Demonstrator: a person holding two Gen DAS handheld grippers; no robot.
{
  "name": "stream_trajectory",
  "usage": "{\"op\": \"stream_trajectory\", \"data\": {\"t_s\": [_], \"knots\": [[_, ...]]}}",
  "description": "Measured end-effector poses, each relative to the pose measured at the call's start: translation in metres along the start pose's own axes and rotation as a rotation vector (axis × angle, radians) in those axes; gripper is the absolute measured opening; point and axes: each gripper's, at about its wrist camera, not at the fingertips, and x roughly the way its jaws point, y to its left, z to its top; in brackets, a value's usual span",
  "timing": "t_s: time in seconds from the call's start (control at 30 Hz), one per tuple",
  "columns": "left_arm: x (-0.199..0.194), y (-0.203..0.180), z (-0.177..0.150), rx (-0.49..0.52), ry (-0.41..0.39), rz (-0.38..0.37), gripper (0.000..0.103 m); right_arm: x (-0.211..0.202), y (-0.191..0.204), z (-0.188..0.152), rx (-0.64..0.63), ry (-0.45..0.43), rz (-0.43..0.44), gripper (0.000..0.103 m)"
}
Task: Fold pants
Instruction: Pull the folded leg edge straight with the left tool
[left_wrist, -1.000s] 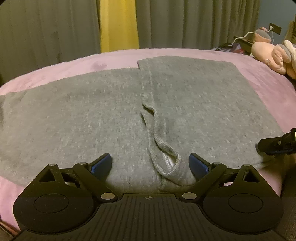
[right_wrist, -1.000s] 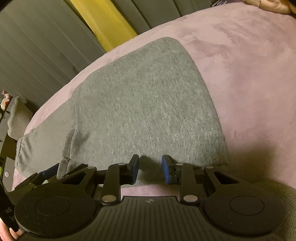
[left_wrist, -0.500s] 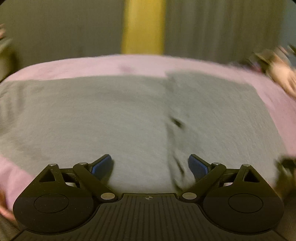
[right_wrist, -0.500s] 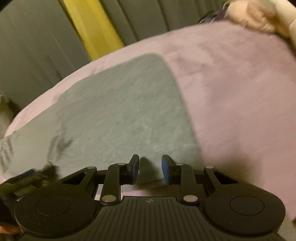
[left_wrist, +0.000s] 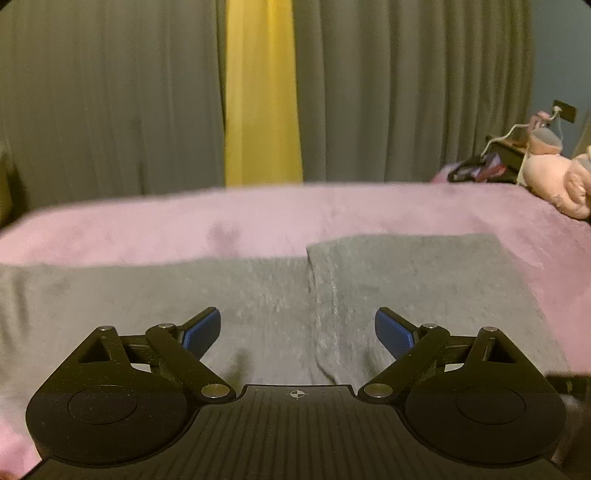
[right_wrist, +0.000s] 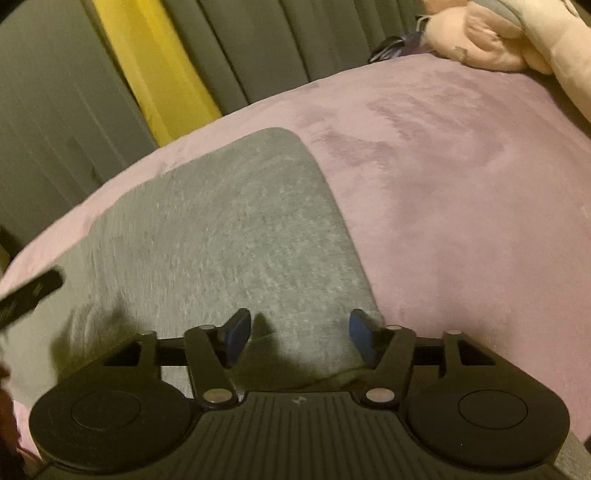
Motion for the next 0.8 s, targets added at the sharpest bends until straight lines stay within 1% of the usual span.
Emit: {"op": "stream_trajectory", "data": {"t_s": [0.07,0.1,0.13,0.2,0.23,0.27,0.3,0.37,0.4,0.43,0.47,0.5,0.53,0.57,0.6,0.63,0.67,0.7,0.73,0.77,0.8], "knots": [[0.021,0.013,0.008,-0.1,0.059,-0.114,0.094,0.002,0.005,-0.001,-0.018,0.002,0.0,0.07],[0.031,0.018,0.011,-0.15,0.083,-0.16,0.093,0.002,0.006,-0.001,-0.019,0.001,0.004,0.071],[0.039,0.02,0.014,-0.18,0.097,-0.188,0.091,0.003,0.005,-0.001,-0.014,0.0,0.01,0.072],[0.052,0.02,0.02,-0.189,0.106,-0.218,0.077,0.004,0.001,-0.001,0.019,-0.001,0.031,0.072],[0.059,0.019,0.023,-0.185,0.115,-0.217,0.073,0.005,-0.002,0.0,0.04,0.002,0.042,0.072],[0.067,0.018,0.03,-0.181,0.133,-0.202,0.059,0.006,-0.005,0.001,0.057,0.003,0.051,0.072],[0.073,0.017,0.032,-0.183,0.15,-0.181,0.039,0.007,-0.007,0.001,0.071,0.003,0.059,0.072],[0.077,0.016,0.036,-0.195,0.147,-0.186,0.025,0.008,-0.007,0.002,0.079,0.004,0.063,0.073],[0.074,0.014,0.038,-0.176,0.121,-0.16,0.018,0.009,-0.006,0.002,0.075,0.005,0.06,0.073],[0.068,0.011,0.038,-0.132,0.082,-0.115,0.012,0.009,-0.005,0.002,0.068,0.006,0.057,0.074],[0.064,0.007,0.037,-0.083,0.051,-0.086,0.007,0.009,-0.004,0.002,0.062,0.007,0.055,0.074],[0.059,0.002,0.035,-0.021,0.028,-0.022,0.004,0.009,-0.004,0.002,0.057,0.007,0.054,0.075],[0.058,-0.002,0.033,0.039,0.027,0.05,0.005,0.008,-0.004,0.001,0.056,0.008,0.054,0.075],[0.06,-0.004,0.029,0.095,0.043,0.119,0.005,0.008,-0.004,0.001,0.056,0.008,0.056,0.076],[0.062,0.001,0.025,0.123,0.081,0.159,0.008,0.008,-0.004,0.001,0.057,0.008,0.059,0.077],[0.061,0.008,0.022,0.109,0.105,0.161,0.013,0.008,-0.005,0.001,0.058,0.009,0.061,0.078],[0.056,0.019,0.019,0.068,0.11,0.137,0.02,0.008,-0.005,0.001,0.058,0.009,0.063,0.079],[0.046,0.034,0.016,0.005,0.106,0.1,0.04,0.009,-0.005,0.001,0.059,0.009,0.065,0.08],[0.036,0.046,0.013,-0.049,0.105,0.064,0.051,0.009,-0.005,0.001,0.059,0.009,0.067,0.08],[0.026,0.058,0.01,-0.096,0.094,0.036,0.067,0.009,-0.005,0.001,0.059,0.01,0.069,0.082],[0.014,0.071,0.006,-0.134,0.071,0.023,0.072,0.01,-0.005,0.001,0.058,0.011,0.072,0.085]]}}
